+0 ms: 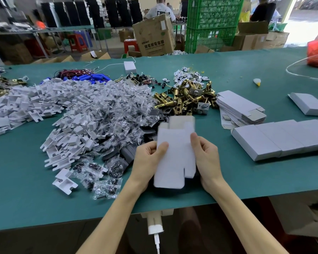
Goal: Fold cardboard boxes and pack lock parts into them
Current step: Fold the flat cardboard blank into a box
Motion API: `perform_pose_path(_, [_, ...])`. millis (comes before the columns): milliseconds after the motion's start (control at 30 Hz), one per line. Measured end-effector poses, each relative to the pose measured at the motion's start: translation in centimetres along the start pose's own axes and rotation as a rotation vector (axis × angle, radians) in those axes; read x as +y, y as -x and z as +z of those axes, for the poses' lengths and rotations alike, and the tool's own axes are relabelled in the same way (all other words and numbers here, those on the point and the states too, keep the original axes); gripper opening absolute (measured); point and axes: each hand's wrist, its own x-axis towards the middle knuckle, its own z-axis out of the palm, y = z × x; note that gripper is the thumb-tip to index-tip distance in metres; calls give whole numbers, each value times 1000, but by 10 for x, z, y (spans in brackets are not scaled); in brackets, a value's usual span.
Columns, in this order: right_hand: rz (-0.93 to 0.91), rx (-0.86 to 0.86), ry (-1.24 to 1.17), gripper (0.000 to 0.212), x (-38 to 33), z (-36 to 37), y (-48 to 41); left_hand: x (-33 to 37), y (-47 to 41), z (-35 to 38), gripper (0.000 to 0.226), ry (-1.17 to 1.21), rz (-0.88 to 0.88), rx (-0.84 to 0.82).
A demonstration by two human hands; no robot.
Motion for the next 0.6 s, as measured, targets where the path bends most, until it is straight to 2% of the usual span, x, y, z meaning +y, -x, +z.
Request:
perform_pose_path(100, [27,-203,76,33,2,0,3,-2,-5,-4,24,60,-9,133])
perform_pose_path(167, [45,-243,99,26,4,-1,2,-5,-7,-5,20,53,10,159])
perform_pose_path(300, [34,-198,54,27,5,-1,2,-8,-8,-4,23,35,40,121])
perform_pose_path(400, [19,-144,22,28,6,-1,2,-8,-7,-4,42,28,54,77])
perform_pose_path(533, [26,-26,-27,19,6,-3,0,-10,-8,-4,29,-13,64,-4])
perform_pose_path(600, [21,-34,-41,23,6,-1,1,-11,-9,-5,29,-32,60,10])
